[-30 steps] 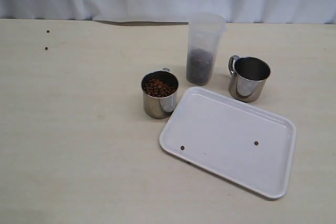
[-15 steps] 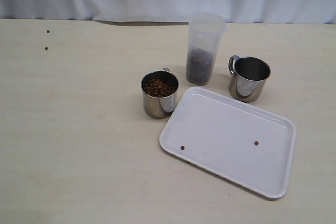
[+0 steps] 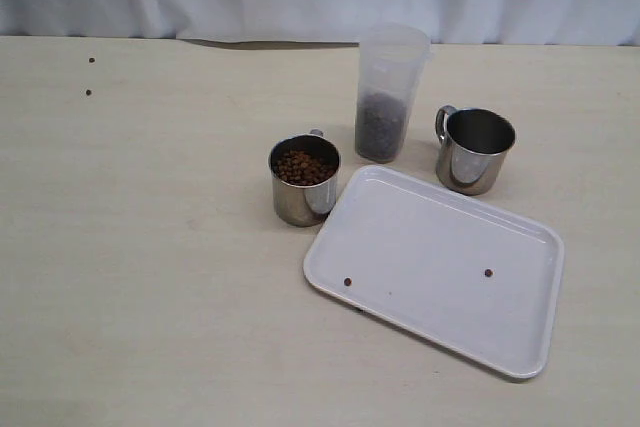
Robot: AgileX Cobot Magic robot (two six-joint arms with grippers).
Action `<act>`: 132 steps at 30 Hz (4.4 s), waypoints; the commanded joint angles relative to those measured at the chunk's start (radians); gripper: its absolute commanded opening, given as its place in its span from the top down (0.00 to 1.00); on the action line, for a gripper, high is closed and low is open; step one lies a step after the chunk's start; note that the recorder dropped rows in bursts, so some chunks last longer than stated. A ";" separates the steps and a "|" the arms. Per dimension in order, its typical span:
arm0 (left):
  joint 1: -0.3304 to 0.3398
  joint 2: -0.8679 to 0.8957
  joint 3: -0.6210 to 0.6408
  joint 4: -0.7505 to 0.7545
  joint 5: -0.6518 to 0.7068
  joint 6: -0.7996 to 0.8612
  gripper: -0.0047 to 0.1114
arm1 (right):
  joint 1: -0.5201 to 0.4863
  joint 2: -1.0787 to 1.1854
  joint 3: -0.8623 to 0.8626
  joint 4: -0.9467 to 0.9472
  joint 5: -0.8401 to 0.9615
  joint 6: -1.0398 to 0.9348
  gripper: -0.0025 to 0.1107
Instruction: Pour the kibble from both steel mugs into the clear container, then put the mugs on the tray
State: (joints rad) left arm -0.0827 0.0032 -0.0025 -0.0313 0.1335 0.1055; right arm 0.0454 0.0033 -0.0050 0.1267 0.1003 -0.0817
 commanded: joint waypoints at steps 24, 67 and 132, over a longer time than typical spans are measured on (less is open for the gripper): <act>0.001 -0.003 0.002 -0.007 -0.005 -0.006 0.96 | 0.003 -0.003 0.005 -0.177 0.074 0.118 0.93; 0.001 -0.003 0.002 -0.059 -0.532 -0.029 0.96 | 0.003 -0.003 0.005 -0.194 0.114 0.118 0.93; -0.167 2.195 -0.860 1.068 -1.070 -0.319 0.06 | 0.003 -0.003 0.005 -0.194 0.114 0.118 0.93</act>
State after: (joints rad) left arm -0.2357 2.1633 -0.8360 1.0390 -0.8753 -0.2073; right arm 0.0454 0.0033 -0.0050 -0.0575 0.2156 0.0461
